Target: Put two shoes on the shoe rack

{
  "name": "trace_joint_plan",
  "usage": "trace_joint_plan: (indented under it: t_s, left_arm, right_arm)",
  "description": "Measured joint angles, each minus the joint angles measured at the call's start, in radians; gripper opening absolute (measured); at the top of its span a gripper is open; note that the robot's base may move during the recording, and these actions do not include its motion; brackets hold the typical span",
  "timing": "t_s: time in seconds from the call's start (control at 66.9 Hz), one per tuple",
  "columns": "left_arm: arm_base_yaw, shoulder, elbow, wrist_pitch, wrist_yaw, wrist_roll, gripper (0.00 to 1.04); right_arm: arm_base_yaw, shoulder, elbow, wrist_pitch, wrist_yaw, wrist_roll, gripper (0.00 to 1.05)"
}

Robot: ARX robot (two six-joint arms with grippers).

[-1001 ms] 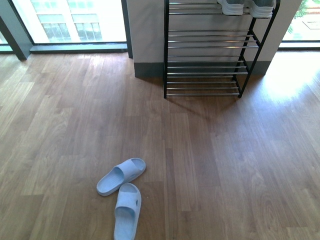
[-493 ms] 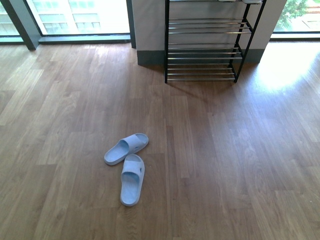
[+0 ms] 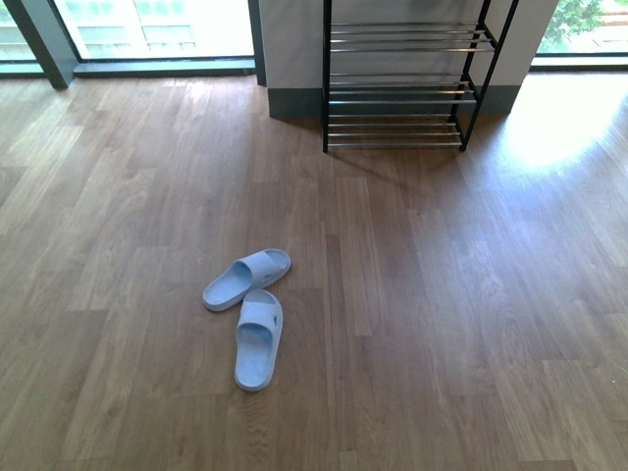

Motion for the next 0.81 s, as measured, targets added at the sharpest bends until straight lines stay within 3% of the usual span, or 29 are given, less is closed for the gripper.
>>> trace_joint_plan:
  t_s: [0.807]
  left_arm:
    - [0.0,0.0,0.0,0.0,0.0,0.0,0.95]
  right_arm:
    - [0.0,0.0,0.0,0.0,0.0,0.0,0.96]
